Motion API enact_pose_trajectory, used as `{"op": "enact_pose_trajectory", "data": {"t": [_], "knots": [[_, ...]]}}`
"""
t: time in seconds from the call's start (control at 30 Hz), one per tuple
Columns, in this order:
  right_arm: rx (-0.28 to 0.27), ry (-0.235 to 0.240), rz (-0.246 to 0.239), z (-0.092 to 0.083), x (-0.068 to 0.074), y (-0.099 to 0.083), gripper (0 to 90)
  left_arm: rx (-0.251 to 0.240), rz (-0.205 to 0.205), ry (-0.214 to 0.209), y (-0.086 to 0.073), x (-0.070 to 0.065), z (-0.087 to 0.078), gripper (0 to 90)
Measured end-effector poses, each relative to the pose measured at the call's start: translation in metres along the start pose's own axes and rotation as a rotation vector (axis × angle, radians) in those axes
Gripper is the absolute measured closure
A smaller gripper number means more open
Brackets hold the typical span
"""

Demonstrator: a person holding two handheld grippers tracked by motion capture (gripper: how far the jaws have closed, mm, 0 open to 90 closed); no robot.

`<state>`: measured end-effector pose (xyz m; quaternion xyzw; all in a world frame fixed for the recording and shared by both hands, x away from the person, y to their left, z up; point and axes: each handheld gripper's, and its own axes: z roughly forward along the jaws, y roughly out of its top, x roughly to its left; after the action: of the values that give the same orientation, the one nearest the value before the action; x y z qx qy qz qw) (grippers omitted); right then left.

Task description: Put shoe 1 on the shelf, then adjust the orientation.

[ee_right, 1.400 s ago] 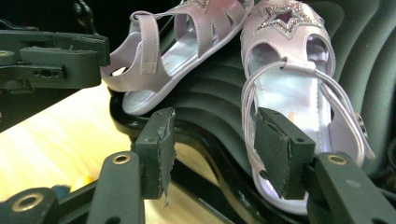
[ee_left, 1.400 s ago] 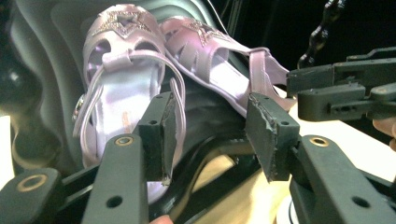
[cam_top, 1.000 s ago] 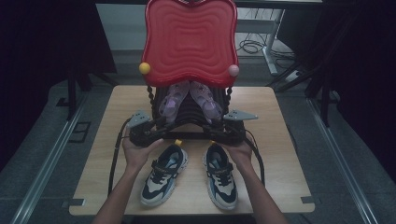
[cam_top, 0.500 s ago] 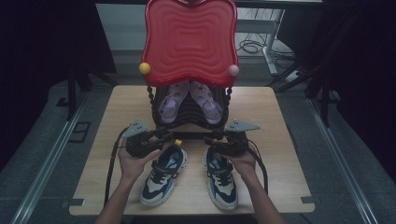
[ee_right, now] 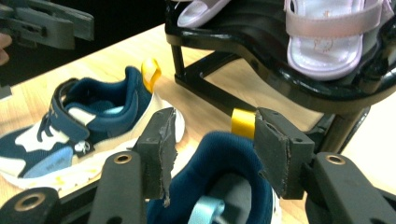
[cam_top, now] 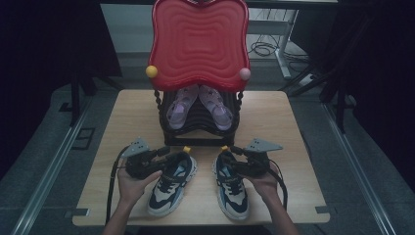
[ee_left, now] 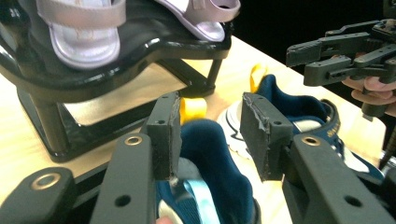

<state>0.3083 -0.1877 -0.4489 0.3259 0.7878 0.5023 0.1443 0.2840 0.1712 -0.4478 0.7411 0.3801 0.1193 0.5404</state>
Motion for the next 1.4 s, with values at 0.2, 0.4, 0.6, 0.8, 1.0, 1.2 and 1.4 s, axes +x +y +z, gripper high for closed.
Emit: {"op": "enact_pose_trajectory", "data": {"t": [0.2, 0.4, 0.6, 0.8, 1.0, 1.2, 1.4], "knots": [[0.001, -0.008, -0.008, -0.006, 0.001, -0.007, 49.3, 0.022, -0.019, -0.008, -0.011, -0.003, -0.01, 58.5], [-0.005, -0.004, -0.013, -0.014, 0.001, -0.011, 49.9, 0.023, -0.036, -0.016, -0.016, -0.005, -0.019, 58.7], [-0.001, 0.0, -0.018, -0.016, 0.002, -0.014, 50.1, 0.029, -0.035, -0.032, -0.015, -0.008, -0.017, 58.8], [-0.01, -0.006, -0.007, -0.023, -0.001, -0.015, 50.0, 0.055, -0.017, -0.037, -0.016, -0.014, -0.022, 57.9], [-0.013, -0.013, 0.001, -0.028, -0.005, -0.018, 50.0, 0.089, 0.005, -0.082, -0.015, -0.026, -0.017, 57.6], [-0.006, -0.017, 0.006, -0.029, -0.006, -0.022, 50.0, 0.122, 0.016, -0.11, -0.018, -0.034, -0.01, 57.3], [-0.017, -0.012, 0.012, -0.031, -0.007, -0.022, 49.9, 0.155, 0.026, -0.131, -0.022, -0.042, 0.0, 58.3]]}}
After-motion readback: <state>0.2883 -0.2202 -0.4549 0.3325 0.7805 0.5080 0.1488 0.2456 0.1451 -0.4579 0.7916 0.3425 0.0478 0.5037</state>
